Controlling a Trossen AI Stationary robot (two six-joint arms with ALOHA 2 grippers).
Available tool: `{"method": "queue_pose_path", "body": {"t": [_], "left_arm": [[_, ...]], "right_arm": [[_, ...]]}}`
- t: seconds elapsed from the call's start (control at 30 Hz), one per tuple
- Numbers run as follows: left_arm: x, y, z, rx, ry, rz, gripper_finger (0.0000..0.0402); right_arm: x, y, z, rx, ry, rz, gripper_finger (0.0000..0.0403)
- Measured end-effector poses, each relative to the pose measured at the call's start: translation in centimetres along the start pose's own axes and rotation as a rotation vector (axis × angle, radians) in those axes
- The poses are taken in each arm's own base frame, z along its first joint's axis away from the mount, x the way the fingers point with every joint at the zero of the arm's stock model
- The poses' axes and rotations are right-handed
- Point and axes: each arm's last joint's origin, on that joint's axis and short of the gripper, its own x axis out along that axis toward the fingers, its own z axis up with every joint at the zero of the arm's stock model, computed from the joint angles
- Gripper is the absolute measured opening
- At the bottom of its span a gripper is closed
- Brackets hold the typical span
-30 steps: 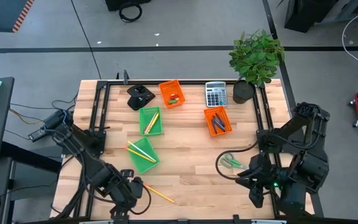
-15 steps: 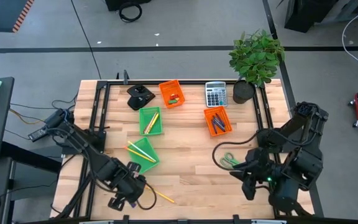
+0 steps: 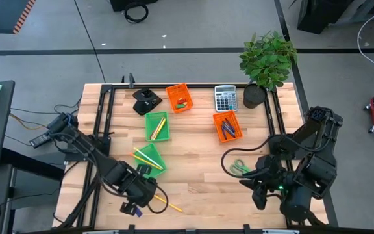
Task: Sort crayons/erasers/pens/pencils in bins
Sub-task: Put the yellow pencil into the bottom green bin
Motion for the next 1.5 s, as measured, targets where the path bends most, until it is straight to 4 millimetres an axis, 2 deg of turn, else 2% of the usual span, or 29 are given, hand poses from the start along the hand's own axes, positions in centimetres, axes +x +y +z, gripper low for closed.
{"method": "queue_pose_path", "body": {"t": [0.23,0.47,0.83,1.17,1.5], "left_arm": [[1.8,-1.3,-0.2,-0.01,0.057,0.014,0.0162],[3.4,-2.1,-0.3,-0.013,0.114,-0.003,0.0166],[3.4,-1.4,0.3,-0.033,0.074,0.018,0.0164],[3.7,-0.3,0.8,-0.069,0.08,0.039,0.0162],[7.6,-0.4,1.0,-0.01,0.182,0.092,0.0162]], "right_arm": [[-0.3,0.2,-0.8,-0.026,-0.005,0.012,0.0127],[0.9,0.8,-2.0,0.0,-0.014,-0.019,0.0127],[2.5,1.7,-3.8,-0.013,0.027,-0.06,0.0127],[2.5,1.7,-3.8,-0.02,0.033,-0.061,0.0127],[2.3,1.8,-4.0,-0.015,0.036,-0.05,0.0127]]}}
